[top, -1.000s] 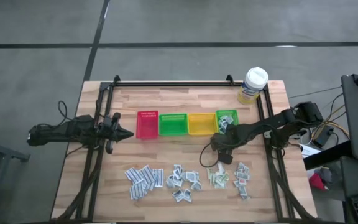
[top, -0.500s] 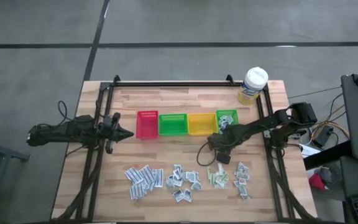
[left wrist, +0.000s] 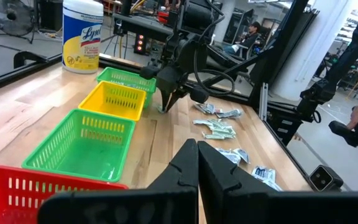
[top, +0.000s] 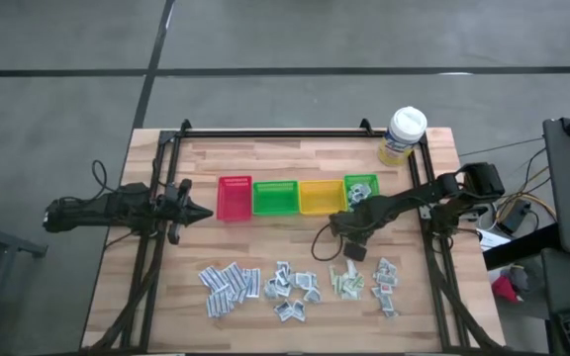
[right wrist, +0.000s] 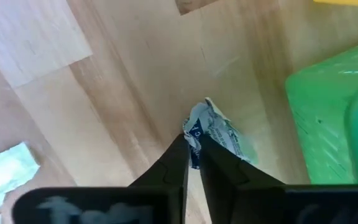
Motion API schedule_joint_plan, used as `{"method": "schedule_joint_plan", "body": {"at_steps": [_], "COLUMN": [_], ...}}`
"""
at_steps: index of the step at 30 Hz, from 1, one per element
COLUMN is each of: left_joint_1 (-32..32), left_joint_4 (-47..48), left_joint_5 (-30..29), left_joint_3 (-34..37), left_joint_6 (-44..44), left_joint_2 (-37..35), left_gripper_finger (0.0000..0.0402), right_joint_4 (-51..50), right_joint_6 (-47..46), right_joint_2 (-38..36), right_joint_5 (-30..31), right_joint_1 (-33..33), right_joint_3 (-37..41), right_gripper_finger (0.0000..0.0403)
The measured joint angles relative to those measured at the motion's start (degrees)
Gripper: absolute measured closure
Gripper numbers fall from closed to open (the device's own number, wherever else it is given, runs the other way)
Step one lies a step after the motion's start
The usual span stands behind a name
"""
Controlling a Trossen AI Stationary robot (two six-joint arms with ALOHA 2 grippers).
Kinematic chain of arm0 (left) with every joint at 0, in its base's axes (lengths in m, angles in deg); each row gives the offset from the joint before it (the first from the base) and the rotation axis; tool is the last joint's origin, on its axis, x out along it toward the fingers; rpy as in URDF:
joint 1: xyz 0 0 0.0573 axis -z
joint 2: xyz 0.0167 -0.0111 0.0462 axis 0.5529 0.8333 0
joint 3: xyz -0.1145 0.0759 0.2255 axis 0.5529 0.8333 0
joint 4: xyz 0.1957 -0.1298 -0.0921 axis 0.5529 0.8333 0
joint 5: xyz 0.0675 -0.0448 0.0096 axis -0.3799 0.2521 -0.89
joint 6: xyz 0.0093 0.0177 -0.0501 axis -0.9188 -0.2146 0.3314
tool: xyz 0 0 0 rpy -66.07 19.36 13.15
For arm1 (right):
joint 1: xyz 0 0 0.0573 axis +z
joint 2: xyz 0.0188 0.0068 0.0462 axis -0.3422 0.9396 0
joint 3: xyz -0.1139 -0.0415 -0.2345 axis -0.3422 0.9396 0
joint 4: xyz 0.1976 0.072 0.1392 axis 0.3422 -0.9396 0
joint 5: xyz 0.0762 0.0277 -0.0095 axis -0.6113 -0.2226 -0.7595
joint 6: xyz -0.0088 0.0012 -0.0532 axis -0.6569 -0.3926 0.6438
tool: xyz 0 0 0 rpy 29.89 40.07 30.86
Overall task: Pick & Place First Aid Supplies
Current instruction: Put the blue alcohol pad into the right green bin
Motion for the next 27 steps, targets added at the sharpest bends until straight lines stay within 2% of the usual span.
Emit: {"method": "schedule_joint_plan", "body": {"at_steps": [8, 18, 22, 27], "left_joint_1": [0.0, 0.0, 0.0, 0.0], "left_joint_4": [0.0, 0.0, 0.0, 0.0], "left_joint_5": [0.0, 0.0, 0.0, 0.0], "left_joint_3": [0.0, 0.0, 0.0, 0.0], "left_joint_6": [0.0, 0.1, 0.1, 0.2], "left_joint_2": [0.0, 0.0, 0.0, 0.0], "left_gripper_finger": [0.0401, 0.0401, 0.0401, 0.0401], "right_joint_4": [-1.3, -1.4, -1.3, -2.1], "right_joint_6": [3.6, 10.6, 12.2, 13.4], "right_joint_2": [-1.6, -5.8, -8.0, -10.8], "right_joint_5": [-11.8, -15.7, -14.4, -4.9], "right_joint_1": [0.3, 0.3, 0.3, 0.8], "right_joint_3": [-5.1, -13.3, -16.9, -19.8], "right_gripper_finger": [0.0394, 0.0394, 0.0394, 0.0394]}}
